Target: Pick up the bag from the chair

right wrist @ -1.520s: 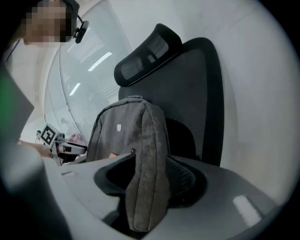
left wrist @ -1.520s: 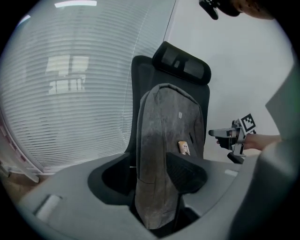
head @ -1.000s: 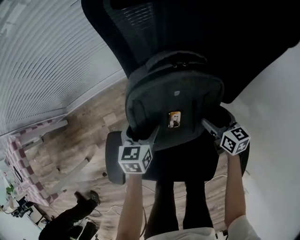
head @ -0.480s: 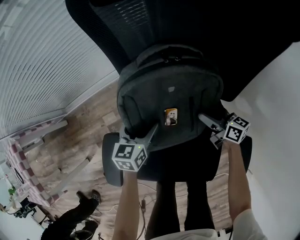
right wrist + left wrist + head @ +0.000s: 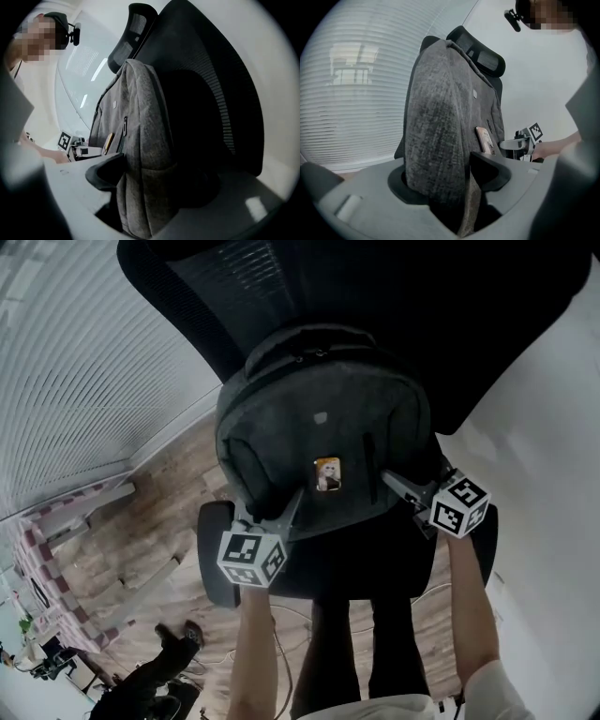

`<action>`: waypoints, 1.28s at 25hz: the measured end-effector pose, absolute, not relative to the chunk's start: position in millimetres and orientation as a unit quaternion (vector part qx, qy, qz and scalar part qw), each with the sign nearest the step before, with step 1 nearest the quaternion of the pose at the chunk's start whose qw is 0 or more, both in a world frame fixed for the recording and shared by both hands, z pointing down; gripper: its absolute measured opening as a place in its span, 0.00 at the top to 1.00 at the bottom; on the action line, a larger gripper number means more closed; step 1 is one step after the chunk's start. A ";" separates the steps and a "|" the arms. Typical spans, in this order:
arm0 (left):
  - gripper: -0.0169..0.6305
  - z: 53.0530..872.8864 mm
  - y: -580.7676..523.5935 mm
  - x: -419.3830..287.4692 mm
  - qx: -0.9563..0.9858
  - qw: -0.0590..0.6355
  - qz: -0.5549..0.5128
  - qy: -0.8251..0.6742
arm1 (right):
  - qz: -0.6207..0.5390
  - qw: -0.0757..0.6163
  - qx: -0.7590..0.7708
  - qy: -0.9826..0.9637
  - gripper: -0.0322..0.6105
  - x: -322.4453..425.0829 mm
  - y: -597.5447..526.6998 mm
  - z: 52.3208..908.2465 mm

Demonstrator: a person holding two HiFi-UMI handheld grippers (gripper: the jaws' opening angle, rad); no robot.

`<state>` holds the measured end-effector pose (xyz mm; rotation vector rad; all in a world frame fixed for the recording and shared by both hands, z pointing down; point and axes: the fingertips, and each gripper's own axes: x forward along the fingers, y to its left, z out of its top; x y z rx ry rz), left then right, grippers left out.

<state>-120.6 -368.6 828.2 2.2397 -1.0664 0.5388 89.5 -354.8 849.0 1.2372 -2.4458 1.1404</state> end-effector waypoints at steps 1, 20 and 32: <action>0.54 826.1 -366.4 -120.7 0.843 0.296 0.201 -0.402 | 0.378 0.088 0.417 -0.822 0.39 89.2 -353.4 845.8; 0.61 744.7 -334.8 -118.6 0.846 0.305 0.186 -0.395 | 0.335 0.097 0.441 -0.827 0.39 91.5 -326.3 745.9; 0.62 648.5 -325.9 -120.2 0.868 0.284 0.169 -0.372 | 0.296 0.089 0.473 -0.825 0.39 87.8 -309.9 642.4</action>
